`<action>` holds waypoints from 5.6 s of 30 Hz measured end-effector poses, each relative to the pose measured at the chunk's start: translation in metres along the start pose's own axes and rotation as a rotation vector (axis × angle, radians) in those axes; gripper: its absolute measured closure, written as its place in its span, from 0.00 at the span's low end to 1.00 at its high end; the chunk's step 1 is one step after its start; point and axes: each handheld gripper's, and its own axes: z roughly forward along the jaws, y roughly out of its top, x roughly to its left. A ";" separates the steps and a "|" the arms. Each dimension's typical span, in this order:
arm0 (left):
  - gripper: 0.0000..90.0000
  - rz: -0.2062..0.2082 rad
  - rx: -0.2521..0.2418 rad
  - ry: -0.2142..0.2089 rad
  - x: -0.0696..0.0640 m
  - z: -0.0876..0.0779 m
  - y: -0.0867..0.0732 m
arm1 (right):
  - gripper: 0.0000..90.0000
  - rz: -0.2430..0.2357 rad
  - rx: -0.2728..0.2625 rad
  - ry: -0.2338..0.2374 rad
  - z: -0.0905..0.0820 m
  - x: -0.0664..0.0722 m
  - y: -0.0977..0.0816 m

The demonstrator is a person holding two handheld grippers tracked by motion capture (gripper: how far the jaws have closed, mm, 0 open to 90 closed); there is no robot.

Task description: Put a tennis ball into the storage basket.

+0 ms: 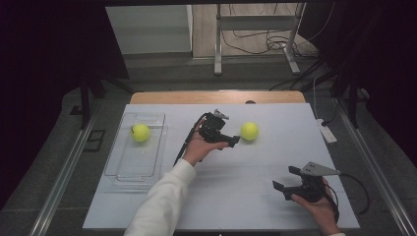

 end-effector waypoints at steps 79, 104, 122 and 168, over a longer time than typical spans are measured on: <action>0.09 -0.029 0.090 0.008 -0.007 0.086 0.024 | 0.11 -0.005 0.011 -0.001 0.002 -0.001 -0.001; 0.10 -0.033 0.095 0.014 -0.008 0.101 0.035 | 0.11 -0.001 0.009 -0.003 0.001 -0.002 0.000; 0.26 -0.037 0.103 0.040 -0.007 0.112 0.037 | 0.11 0.001 0.008 -0.002 0.001 -0.003 -0.001; 0.30 0.000 0.004 -0.022 -0.009 0.052 0.021 | 0.11 -0.005 0.009 -0.001 0.002 -0.001 0.000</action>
